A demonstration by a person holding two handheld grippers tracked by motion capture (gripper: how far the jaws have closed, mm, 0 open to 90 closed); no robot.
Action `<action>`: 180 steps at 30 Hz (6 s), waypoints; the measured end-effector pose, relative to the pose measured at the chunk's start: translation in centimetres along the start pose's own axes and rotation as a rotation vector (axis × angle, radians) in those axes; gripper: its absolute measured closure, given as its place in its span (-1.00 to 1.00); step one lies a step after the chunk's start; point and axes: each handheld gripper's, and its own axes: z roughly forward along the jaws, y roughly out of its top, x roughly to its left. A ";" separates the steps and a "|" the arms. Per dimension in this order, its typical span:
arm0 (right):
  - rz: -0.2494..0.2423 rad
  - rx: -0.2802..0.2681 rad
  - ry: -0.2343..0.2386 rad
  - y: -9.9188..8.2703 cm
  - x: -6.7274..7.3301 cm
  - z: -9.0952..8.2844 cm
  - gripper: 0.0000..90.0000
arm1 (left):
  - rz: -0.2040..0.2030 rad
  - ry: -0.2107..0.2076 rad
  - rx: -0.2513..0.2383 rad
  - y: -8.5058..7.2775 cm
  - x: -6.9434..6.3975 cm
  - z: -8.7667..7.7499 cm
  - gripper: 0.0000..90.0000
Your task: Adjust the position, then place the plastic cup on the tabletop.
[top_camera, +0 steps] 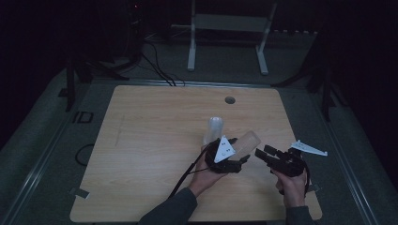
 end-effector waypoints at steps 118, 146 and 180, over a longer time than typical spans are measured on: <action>-0.923 0.653 0.062 6.4 6.3 1.6 -0.11 | 0.148 -0.189 0.160 -0.6 2.0 -2.1 -0.33; -1.022 0.778 0.085 6.5 7.6 2.4 -0.16 | 0.184 -0.222 0.186 -0.7 1.6 -2.0 -0.33; -1.145 0.949 0.138 5.6 9.3 4.9 -0.22 | 0.238 -0.337 0.264 -1.2 1.0 -1.6 -0.33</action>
